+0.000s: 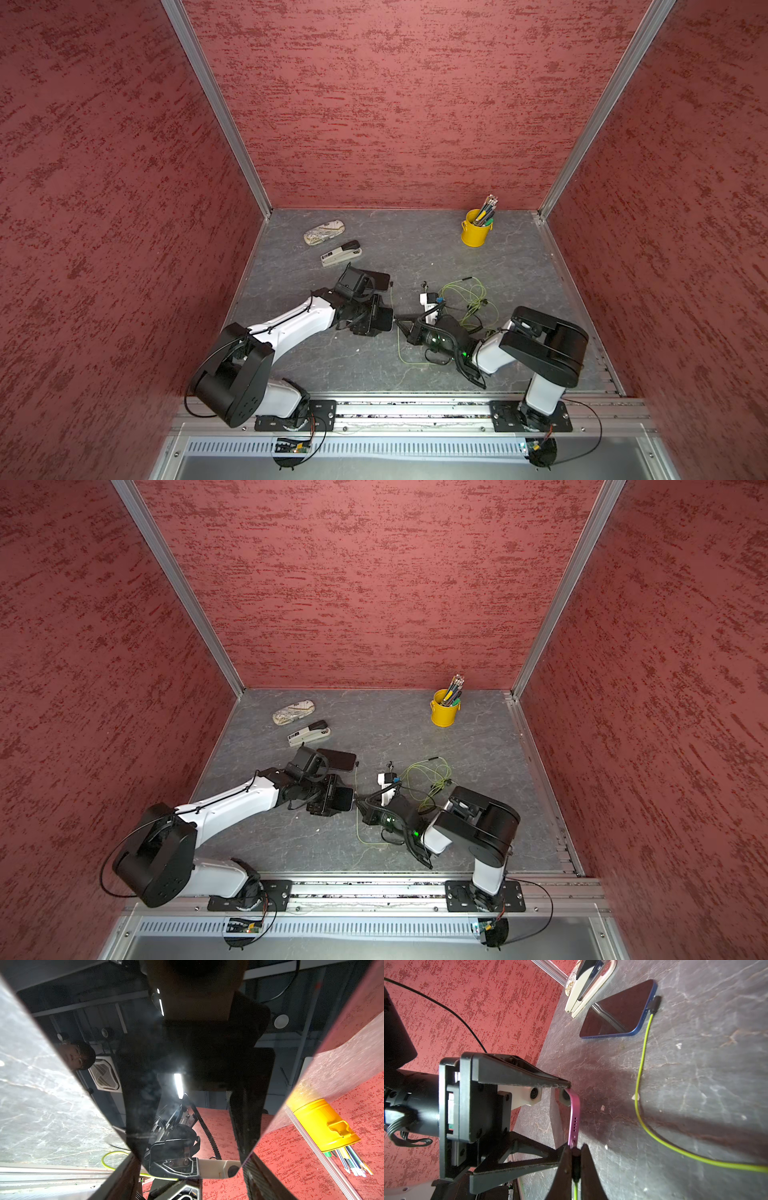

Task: Plug wired earphones into phones
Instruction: Insert the wired earphone into the phone.

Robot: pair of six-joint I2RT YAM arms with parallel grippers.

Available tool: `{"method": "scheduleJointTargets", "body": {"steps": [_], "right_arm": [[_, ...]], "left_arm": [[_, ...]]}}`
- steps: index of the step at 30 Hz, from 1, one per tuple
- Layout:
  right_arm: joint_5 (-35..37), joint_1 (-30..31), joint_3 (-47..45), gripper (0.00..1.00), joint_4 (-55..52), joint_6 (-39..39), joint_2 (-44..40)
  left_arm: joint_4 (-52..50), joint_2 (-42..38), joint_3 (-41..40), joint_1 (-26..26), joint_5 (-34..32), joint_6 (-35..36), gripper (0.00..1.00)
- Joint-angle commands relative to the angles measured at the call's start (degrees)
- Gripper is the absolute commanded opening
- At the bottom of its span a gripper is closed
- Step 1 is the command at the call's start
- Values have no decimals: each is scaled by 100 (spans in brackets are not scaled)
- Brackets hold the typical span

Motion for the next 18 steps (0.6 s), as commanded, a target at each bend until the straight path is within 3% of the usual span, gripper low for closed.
{"method": "scheduleJointTargets", "body": {"steps": [1,18], "right_arm": [[-81,79,199,0,-54,-45,114],[-98,88,749,0,-796,-195,-92]], "left_arm": [[295,-104,52,-47,218,-19,69],[842,-156,-17,-223,518,-169,69]]}}
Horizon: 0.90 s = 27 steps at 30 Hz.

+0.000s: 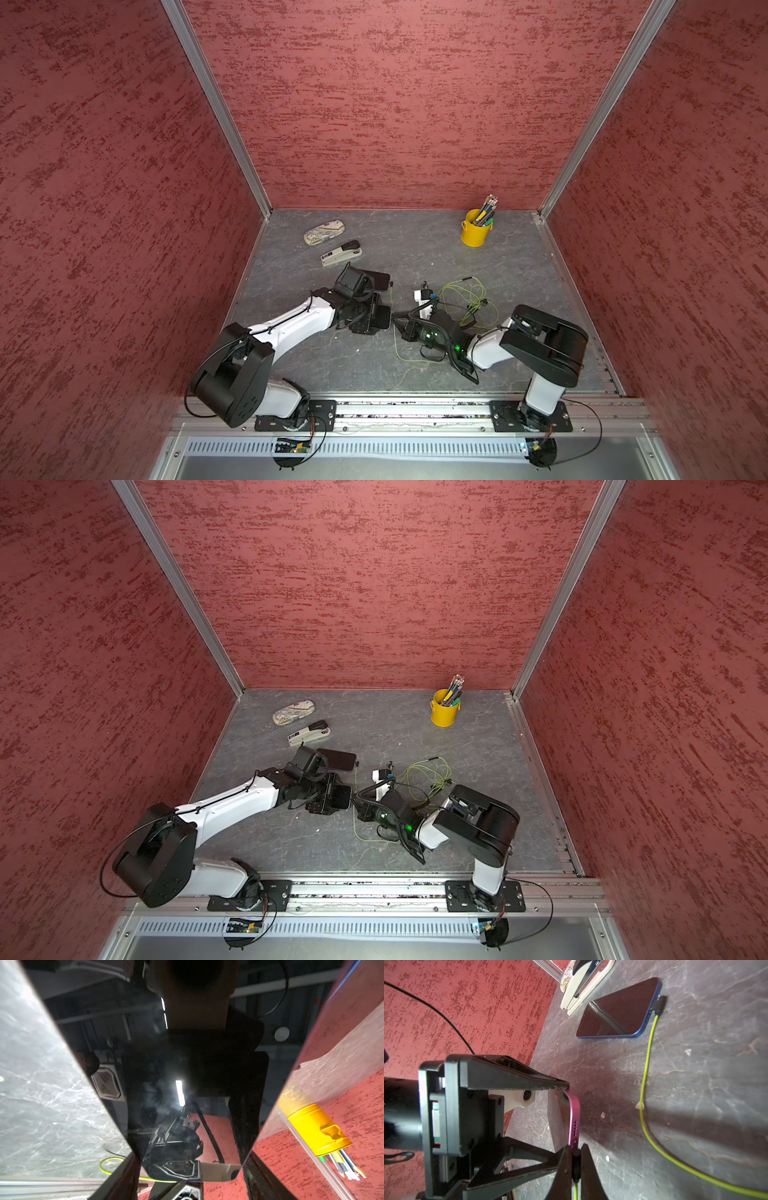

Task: Plug wired earphones into phones
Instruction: Insert the wired earphone into the phone.

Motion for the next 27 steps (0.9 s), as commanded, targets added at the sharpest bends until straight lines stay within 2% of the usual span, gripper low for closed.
{"method": "scheduleJointTargets", "body": {"steps": [1,6,19,22,27], "right_arm": [[-130,88,299,0,-9,-69,-92],[-206,96,581,0,65,-61,44],[102,96,363,26,-736,-38,-374],[50,98,406,33,-737,-38,-395],[127,96,471,55,-1000,-119,-610]], "left_arm": [[794,-153,-7,-232,829,-167,69],[1148,-84,-54,-285,1024,-264,69],[645,-576,-457,20,598,-342,69],[435,-630,-422,66,481,-273,69],[143,-606,-417,174,318,-182,69]]}}
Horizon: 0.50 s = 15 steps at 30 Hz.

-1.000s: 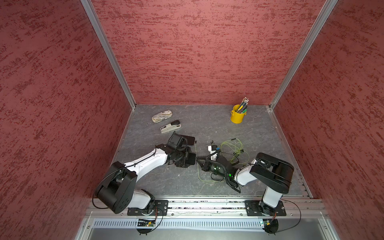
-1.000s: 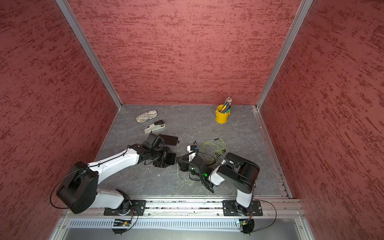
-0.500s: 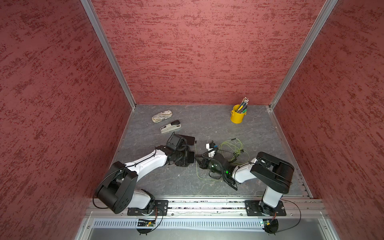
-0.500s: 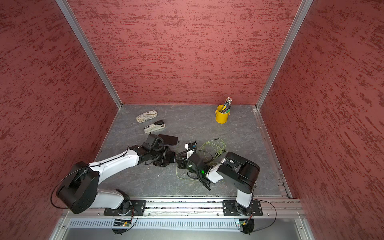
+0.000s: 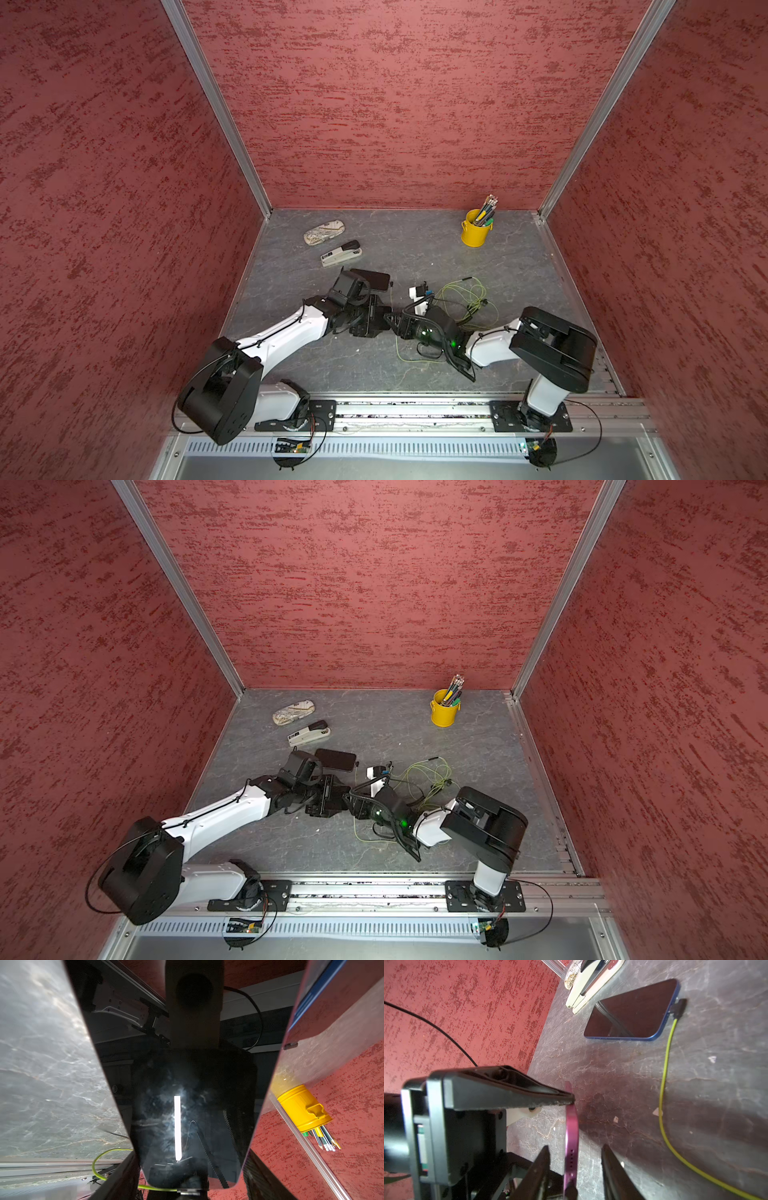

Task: Plug wired earphones into phones
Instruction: Insert the wired earphone into the phone.

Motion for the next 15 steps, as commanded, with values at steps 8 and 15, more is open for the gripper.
{"method": "scheduleJointTargets", "body": {"steps": [8,15], "right_arm": [[162,22,230,69,-756,-166,-463],[155,22,198,48,-769,-130,-396]], "left_arm": [[-219,45,11,187,-151,107,68],[-212,19,71,200,-119,116,68]]}}
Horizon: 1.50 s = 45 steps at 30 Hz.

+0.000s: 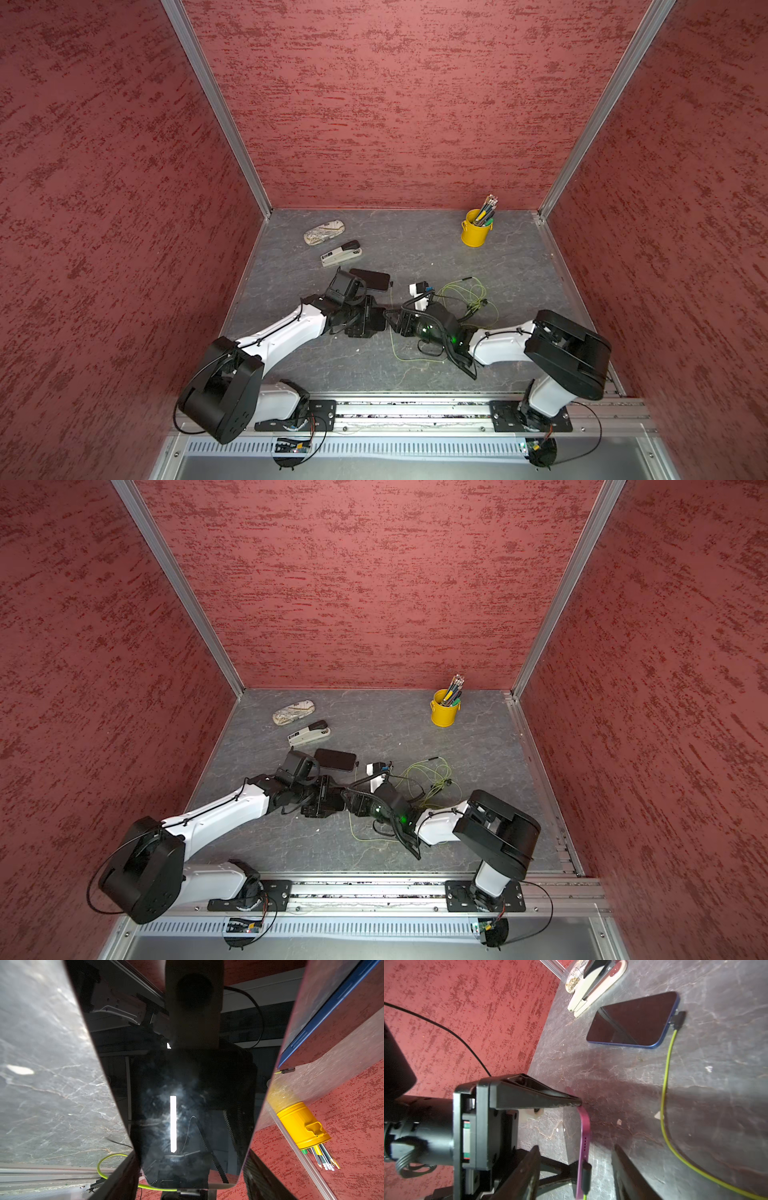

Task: Plug wired earphones into phones
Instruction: Insert the wired earphone into the phone.

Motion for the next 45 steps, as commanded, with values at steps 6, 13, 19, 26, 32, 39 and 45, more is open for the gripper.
{"method": "scheduleJointTargets", "body": {"steps": [6,13,19,26,32,39,45], "right_arm": [[39,22,58,23,35,-2,42],[-26,22,84,16,81,0,160],[-64,40,67,14,235,77,254],[-41,106,242,11,420,184,443],[27,139,324,14,550,280,506],[401,136,23,50,167,191,127],[748,131,-37,79,-421,13,-279]], "left_arm": [[4,1,139,26,43,79,68],[74,-25,180,-9,93,35,68],[153,-34,197,-77,54,-76,68],[617,6,107,-311,-6,-449,68],[636,23,-92,-333,-141,-639,68],[-36,73,-344,8,-608,-537,68],[-502,685,-118,175,-916,-302,68]]}}
